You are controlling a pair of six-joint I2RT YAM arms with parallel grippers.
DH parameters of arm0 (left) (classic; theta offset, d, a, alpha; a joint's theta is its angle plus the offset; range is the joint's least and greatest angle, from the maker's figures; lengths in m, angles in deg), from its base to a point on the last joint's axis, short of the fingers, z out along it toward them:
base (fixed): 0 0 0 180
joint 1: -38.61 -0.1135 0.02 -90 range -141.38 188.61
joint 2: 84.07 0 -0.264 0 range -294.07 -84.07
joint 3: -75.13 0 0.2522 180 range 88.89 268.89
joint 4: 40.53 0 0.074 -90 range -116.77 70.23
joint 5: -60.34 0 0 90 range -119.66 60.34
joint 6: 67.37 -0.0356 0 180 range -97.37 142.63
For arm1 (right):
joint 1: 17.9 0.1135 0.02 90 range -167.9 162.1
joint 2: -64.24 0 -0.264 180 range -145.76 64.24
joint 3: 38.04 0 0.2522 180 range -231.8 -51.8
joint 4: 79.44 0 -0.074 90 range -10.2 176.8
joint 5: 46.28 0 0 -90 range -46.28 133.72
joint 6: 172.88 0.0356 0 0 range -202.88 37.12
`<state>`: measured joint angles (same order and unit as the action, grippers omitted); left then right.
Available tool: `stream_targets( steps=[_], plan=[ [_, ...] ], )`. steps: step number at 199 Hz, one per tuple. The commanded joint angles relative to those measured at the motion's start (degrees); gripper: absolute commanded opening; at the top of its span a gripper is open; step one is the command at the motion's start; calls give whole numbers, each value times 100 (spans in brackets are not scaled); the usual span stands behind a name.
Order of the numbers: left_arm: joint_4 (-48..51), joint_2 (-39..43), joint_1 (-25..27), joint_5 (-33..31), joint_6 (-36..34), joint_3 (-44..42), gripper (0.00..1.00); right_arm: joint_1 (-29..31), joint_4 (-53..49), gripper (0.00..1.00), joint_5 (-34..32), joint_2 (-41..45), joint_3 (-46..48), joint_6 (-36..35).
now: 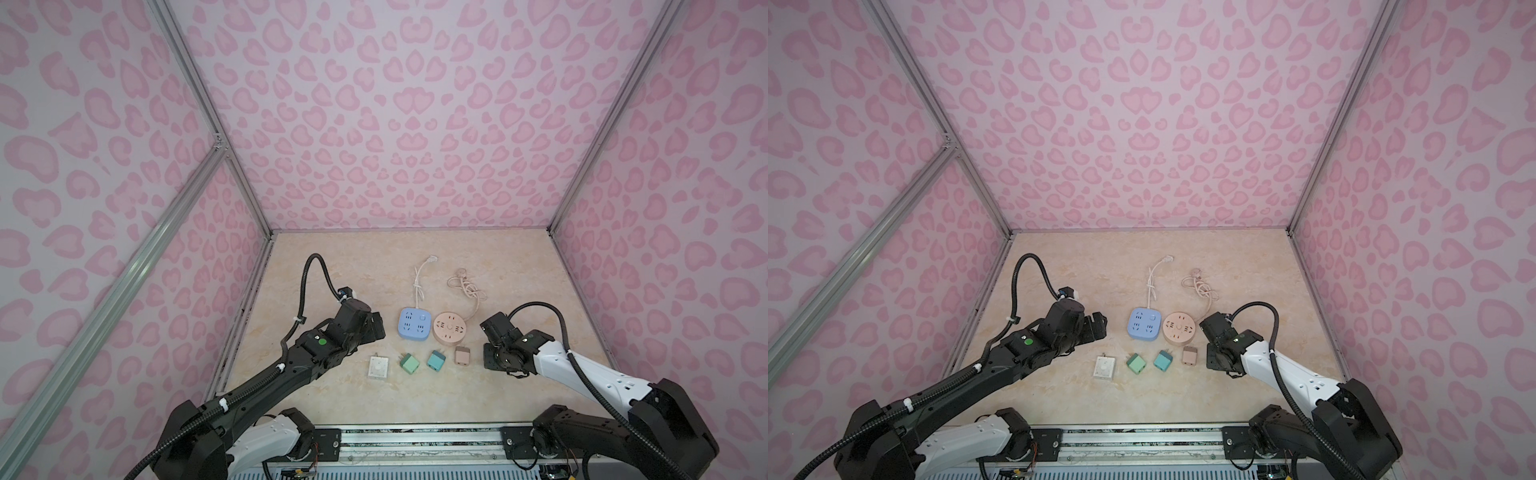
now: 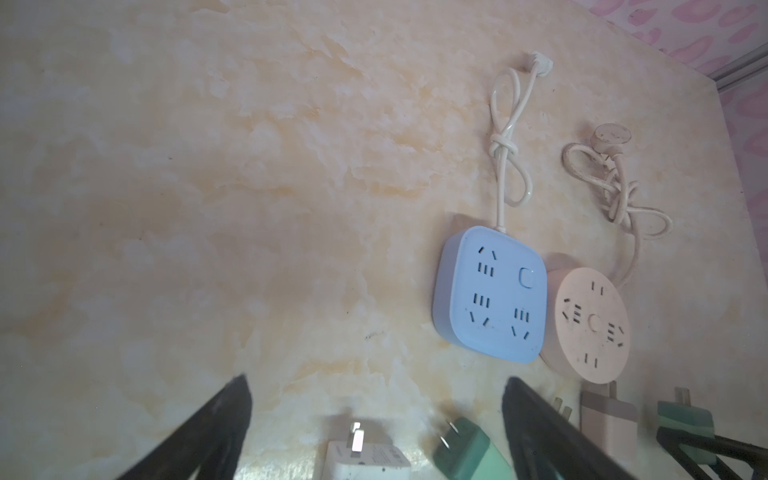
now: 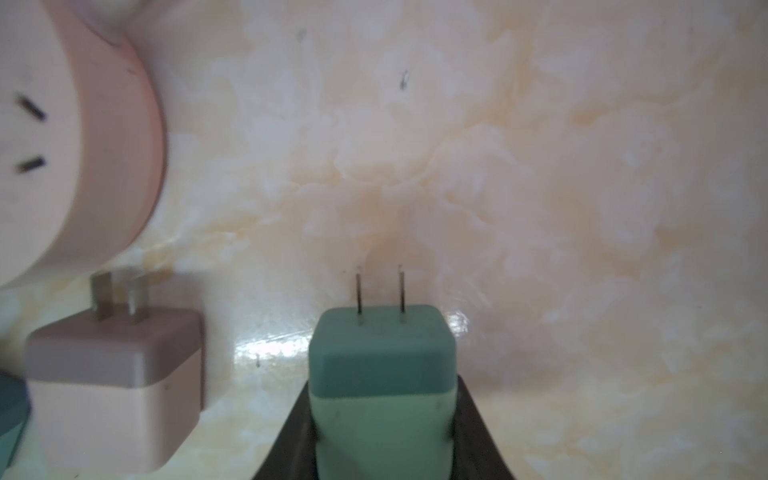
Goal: Insert the plug
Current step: 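Lower the right gripper onto the green adapter and close on it, then lift the green adapter with the right gripper while the left gripper approaches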
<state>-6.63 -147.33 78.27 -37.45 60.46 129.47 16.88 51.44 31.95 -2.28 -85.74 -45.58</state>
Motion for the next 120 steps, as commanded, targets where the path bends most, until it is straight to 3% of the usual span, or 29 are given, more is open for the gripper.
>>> stream_targets(
  steps=[1,63,89,120],
  plan=[
    [20,25,28,582,-138,158,94,155,-434,18,201,217,-241,-580],
    [-248,-115,137,2683,14,376,91,946,-618,17,1151,806,-1101,-1690],
    [-529,-103,140,3165,217,320,90,1086,-185,17,1713,1104,-1071,-1950],
    [-901,-135,156,3626,398,270,90,1282,173,17,1896,1115,-1021,-2088]
  ],
)
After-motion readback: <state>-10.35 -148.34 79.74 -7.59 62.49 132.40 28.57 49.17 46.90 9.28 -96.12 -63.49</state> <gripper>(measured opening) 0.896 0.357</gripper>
